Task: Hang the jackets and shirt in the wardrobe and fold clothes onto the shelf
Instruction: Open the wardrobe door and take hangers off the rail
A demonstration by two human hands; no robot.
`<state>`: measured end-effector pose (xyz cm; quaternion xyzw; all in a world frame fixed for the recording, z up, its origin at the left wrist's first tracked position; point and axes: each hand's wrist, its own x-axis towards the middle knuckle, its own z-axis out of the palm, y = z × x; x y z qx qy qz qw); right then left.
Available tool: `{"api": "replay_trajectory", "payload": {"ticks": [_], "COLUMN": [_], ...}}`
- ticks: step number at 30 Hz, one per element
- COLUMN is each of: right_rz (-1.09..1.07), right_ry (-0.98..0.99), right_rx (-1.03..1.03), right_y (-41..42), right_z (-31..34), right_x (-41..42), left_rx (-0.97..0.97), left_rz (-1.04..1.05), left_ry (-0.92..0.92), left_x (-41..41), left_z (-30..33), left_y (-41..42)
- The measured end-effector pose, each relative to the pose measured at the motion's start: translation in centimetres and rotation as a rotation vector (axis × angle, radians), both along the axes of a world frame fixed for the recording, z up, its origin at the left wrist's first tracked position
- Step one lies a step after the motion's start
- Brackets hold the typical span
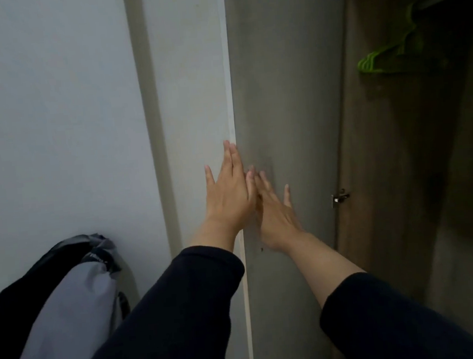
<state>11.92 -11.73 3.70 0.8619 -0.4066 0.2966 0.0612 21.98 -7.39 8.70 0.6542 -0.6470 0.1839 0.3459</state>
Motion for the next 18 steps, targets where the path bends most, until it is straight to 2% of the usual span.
{"api": "replay_trajectory", "payload": {"ticks": [5, 18], "right_rz": [-0.152, -0.222], "right_ry": [-0.044, 0.163], "right_rx": [0.016, -0.06], "right_y": [-5.3, -14.5], "right_z": [3.1, 5.5], "right_x": [3.4, 7.8], "left_rx": [-0.033, 0.018], "left_rz": [-0.008, 0.034], "left_ry": [0.046, 0.261], "left_x": [4.4, 10.2], "left_z": [-0.2, 0.3], "left_y": [-3.8, -13.7]}}
